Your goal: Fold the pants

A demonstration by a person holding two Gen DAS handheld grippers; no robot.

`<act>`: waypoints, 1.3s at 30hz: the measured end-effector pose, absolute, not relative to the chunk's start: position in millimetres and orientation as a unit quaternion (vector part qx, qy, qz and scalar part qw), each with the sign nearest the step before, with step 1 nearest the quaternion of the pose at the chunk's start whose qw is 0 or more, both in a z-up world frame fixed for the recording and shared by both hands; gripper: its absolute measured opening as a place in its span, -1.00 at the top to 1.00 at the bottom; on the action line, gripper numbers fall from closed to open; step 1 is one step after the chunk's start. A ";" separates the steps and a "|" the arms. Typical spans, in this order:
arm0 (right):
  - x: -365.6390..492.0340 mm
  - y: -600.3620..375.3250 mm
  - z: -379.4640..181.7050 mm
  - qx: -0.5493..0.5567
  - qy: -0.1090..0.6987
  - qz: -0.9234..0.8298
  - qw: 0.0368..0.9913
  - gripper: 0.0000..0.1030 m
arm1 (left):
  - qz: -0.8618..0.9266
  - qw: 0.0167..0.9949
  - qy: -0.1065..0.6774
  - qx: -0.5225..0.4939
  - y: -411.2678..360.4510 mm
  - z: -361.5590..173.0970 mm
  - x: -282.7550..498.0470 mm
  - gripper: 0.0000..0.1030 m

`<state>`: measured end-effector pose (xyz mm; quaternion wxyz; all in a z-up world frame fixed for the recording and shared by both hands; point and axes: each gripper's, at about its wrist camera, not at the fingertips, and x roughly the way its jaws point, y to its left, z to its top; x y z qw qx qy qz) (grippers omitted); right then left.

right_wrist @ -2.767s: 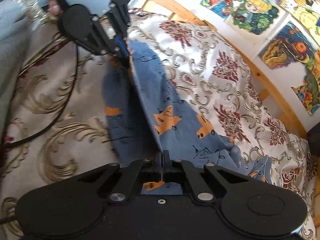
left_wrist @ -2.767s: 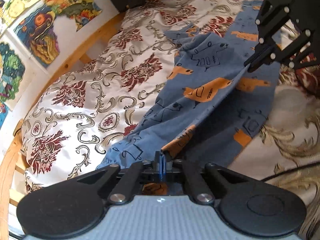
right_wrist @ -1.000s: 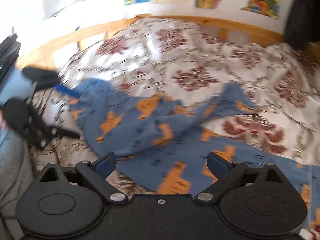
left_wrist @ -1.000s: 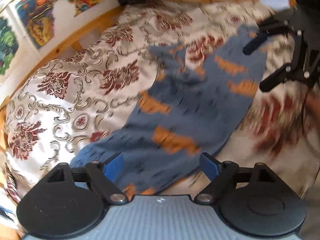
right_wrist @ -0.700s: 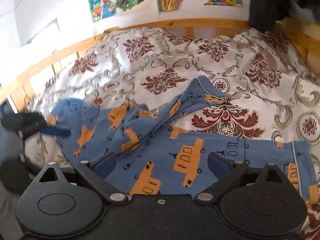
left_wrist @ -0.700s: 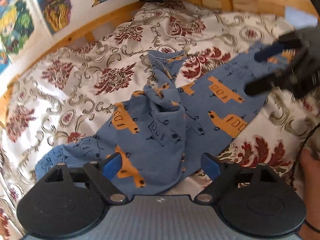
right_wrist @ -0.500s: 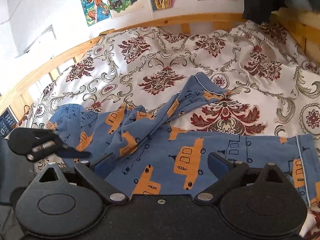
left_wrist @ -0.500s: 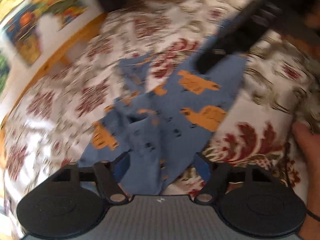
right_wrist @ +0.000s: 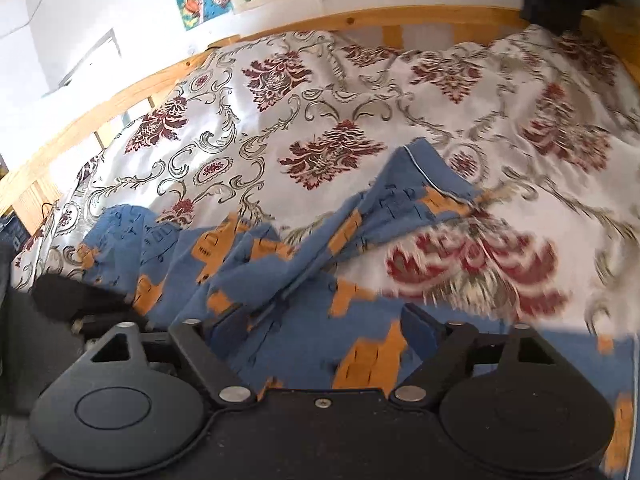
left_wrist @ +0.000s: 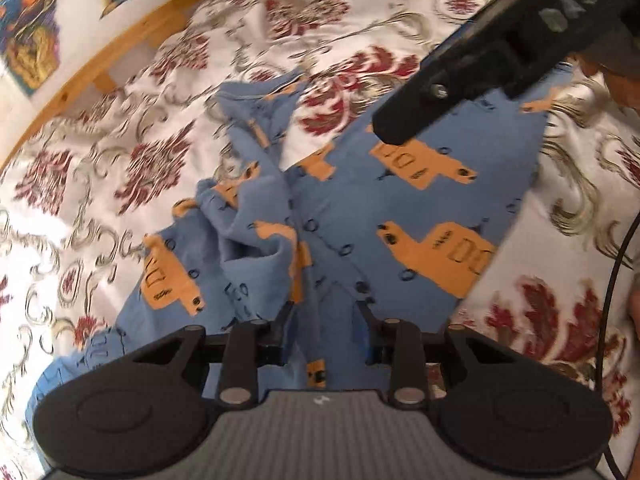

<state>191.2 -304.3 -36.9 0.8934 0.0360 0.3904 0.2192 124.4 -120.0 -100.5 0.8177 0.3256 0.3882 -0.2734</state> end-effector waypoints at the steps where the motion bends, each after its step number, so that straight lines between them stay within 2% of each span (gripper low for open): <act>1: 203.7 -303.4 -37.5 0.035 0.392 0.222 0.892 -0.50 | -0.270 0.819 0.393 0.320 -118.5 -100.7 127.2 0.35; 4: 245.2 -300.8 -36.0 0.042 0.400 0.215 0.890 -0.34 | -0.259 0.825 0.398 0.307 -114.4 -101.6 129.5 0.44; 6: 270.1 -300.6 -35.5 0.061 0.415 0.200 0.886 -0.25 | -0.252 0.827 0.399 0.303 -112.6 -104.1 129.5 0.56; 9: 300.6 -297.9 -36.6 0.088 0.443 0.180 0.874 -0.13 | -0.251 0.828 0.396 0.307 -111.8 -107.6 127.8 0.60; 13: 326.5 -294.1 -38.2 0.094 0.463 0.157 0.867 -0.10 | -0.257 0.831 0.392 0.300 -111.6 -109.8 127.6 0.66; 32: 375.7 -292.9 -47.9 0.101 0.490 0.138 0.855 -0.06 | -0.234 0.852 0.372 0.286 -133.5 -112.7 150.8 0.65; 35: 384.4 -286.2 -47.3 0.087 0.498 0.123 0.854 0.02 | -0.220 0.851 0.377 0.291 -134.3 -114.2 152.9 0.94; 39: 402.3 -283.4 -50.2 0.090 0.510 0.101 0.850 0.06 | -0.220 0.853 0.387 0.272 -130.0 -112.6 157.6 0.96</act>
